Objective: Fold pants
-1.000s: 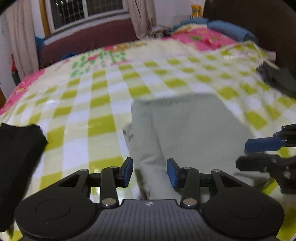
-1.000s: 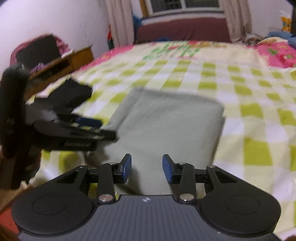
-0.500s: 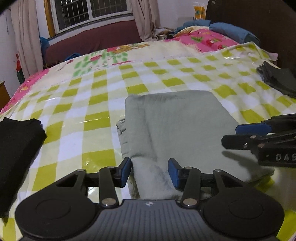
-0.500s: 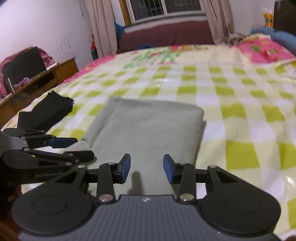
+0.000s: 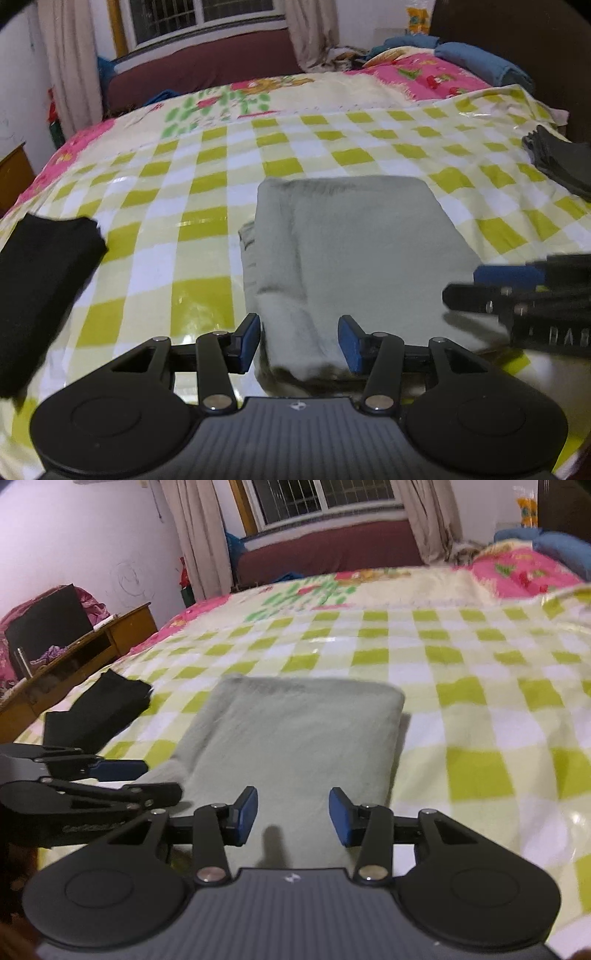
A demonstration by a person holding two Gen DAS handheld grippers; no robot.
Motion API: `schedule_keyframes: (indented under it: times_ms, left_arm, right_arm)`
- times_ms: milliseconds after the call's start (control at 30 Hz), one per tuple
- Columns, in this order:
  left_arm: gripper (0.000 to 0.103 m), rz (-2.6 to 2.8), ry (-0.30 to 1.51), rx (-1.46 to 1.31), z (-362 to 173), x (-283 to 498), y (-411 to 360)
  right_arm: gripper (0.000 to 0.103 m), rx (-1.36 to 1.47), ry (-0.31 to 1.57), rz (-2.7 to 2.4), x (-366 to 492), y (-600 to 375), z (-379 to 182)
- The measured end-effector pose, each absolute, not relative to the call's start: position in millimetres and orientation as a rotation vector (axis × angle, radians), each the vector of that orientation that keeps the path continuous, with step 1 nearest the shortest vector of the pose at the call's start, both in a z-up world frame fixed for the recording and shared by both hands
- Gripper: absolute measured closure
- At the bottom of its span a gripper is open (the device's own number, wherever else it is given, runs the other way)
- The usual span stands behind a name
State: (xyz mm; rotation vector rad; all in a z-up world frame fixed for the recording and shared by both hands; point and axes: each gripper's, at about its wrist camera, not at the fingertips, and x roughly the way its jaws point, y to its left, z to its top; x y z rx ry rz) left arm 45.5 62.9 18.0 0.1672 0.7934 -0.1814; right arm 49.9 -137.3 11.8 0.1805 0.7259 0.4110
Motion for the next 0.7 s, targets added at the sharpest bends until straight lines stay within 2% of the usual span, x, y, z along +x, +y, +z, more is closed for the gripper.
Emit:
schedule_keyframes:
  times_ms: [367, 700]
  left_arm:
    - [0.033, -0.148, 0.776, 0.169, 23, 6, 42]
    - [0.031, -0.136, 0.800, 0.188, 10, -4, 35]
  right_arm:
    - [0.058, 0.166, 0.766, 0.384, 10, -134, 16]
    - [0.058, 0.151, 0.781, 0.375, 4, -132, 12]
